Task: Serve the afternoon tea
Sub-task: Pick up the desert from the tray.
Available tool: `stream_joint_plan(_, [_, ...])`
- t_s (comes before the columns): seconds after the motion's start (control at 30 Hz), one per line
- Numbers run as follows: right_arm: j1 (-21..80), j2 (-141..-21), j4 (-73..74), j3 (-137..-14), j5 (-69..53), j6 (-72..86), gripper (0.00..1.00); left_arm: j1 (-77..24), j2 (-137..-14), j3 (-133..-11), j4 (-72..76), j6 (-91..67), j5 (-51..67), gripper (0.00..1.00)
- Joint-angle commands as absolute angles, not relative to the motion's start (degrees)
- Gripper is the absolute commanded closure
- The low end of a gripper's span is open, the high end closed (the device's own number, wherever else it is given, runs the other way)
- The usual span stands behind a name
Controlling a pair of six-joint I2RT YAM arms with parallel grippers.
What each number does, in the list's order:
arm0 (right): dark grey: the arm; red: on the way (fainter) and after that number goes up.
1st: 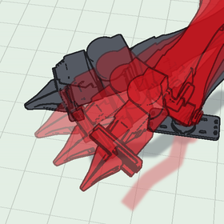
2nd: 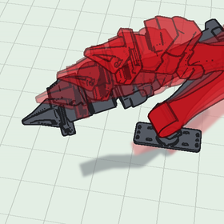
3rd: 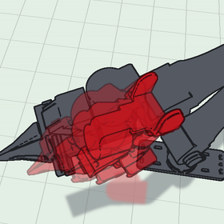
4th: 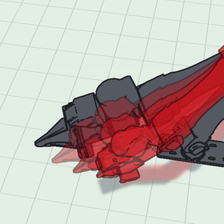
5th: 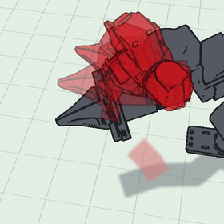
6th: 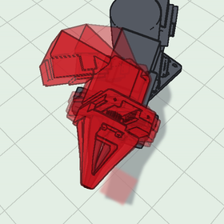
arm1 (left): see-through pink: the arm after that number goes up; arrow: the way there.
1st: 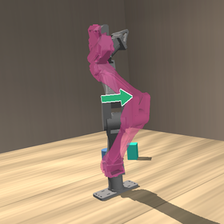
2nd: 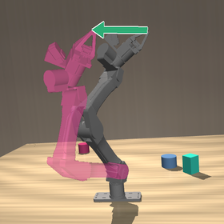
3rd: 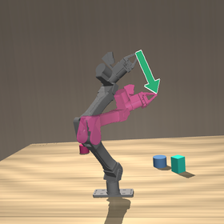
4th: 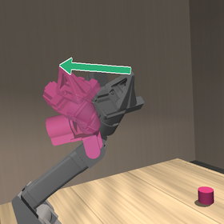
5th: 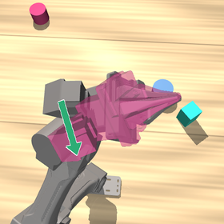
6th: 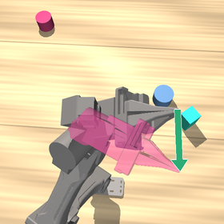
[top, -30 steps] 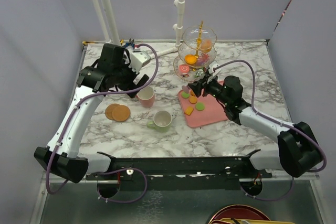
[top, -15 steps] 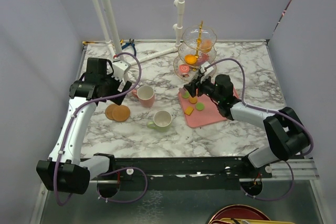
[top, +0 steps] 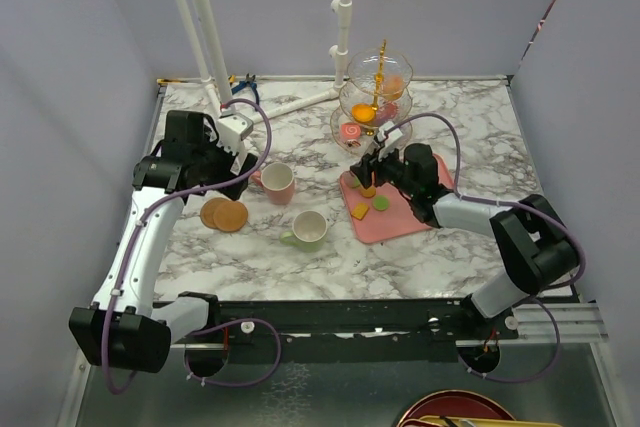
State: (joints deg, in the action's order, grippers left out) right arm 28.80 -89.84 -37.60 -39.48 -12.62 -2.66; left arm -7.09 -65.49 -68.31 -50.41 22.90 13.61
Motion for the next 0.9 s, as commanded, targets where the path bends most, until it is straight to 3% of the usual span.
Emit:
stream_joint_plan(0.0, [29.32, -91.87, -40.48, -40.59, -11.51, -2.98, 0.42, -6.83, -62.86, -68.48, -49.93, 22.59, 19.16, 0.01])
stream_joint_plan(0.37, [30.68, -92.87, -39.81, -40.28, -10.13, -4.65, 0.43, -6.77, -63.37, -70.35, -50.49, 21.93, 20.28, 0.01])
stream_joint_plan(0.87, [34.85, -87.89, -37.53, -38.60, -3.28, -9.40, 0.60, -6.79, -63.57, -71.64, -50.61, 21.62, 20.29, 0.01])
